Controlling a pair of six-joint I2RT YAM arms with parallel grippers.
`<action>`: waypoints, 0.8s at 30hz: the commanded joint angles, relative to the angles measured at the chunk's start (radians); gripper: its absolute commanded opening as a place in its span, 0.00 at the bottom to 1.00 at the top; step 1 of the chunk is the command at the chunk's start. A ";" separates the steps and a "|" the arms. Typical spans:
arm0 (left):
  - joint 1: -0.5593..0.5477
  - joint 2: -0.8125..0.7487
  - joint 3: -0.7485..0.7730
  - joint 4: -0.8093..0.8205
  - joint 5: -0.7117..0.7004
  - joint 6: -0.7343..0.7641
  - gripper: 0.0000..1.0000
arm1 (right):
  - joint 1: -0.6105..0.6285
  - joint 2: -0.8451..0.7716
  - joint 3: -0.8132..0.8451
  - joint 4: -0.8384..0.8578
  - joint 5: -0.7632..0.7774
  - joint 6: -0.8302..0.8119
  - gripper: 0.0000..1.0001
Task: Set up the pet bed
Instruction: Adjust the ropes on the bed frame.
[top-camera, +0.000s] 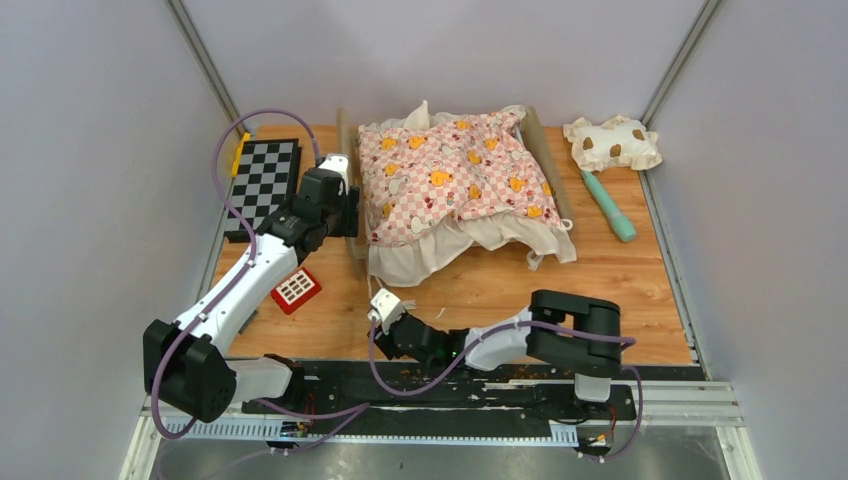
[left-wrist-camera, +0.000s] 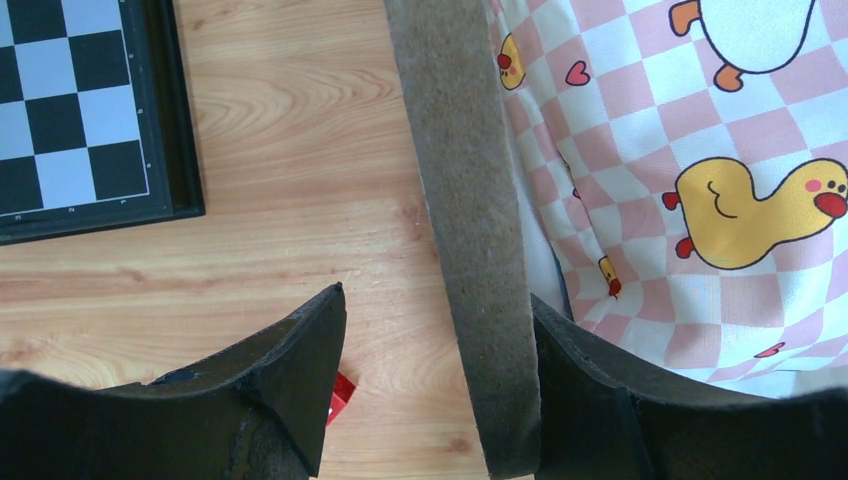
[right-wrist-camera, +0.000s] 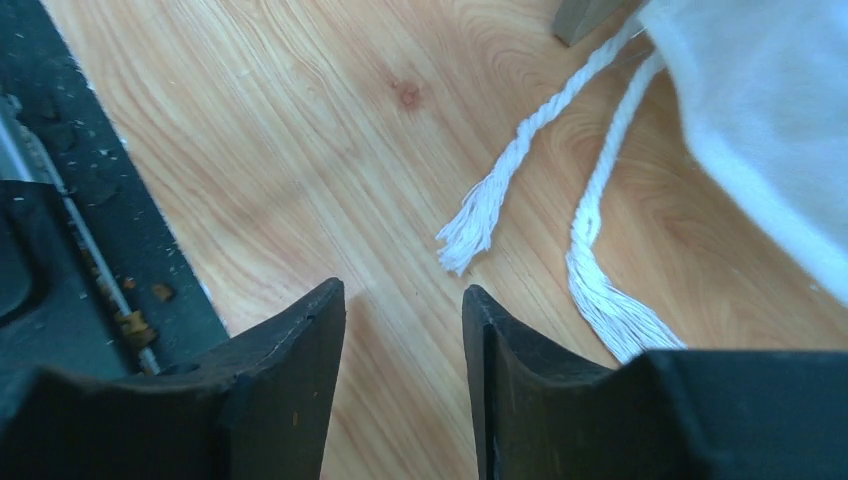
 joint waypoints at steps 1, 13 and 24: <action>0.008 -0.028 0.020 0.017 -0.009 0.000 0.69 | 0.005 -0.168 -0.047 -0.077 0.003 0.030 0.49; 0.008 -0.261 -0.083 0.030 0.001 0.007 0.71 | -0.088 -0.428 -0.187 -0.189 -0.001 0.075 0.52; 0.009 -0.697 -0.295 0.012 -0.045 -0.019 0.70 | -0.107 -0.269 0.019 -0.267 -0.168 0.087 0.46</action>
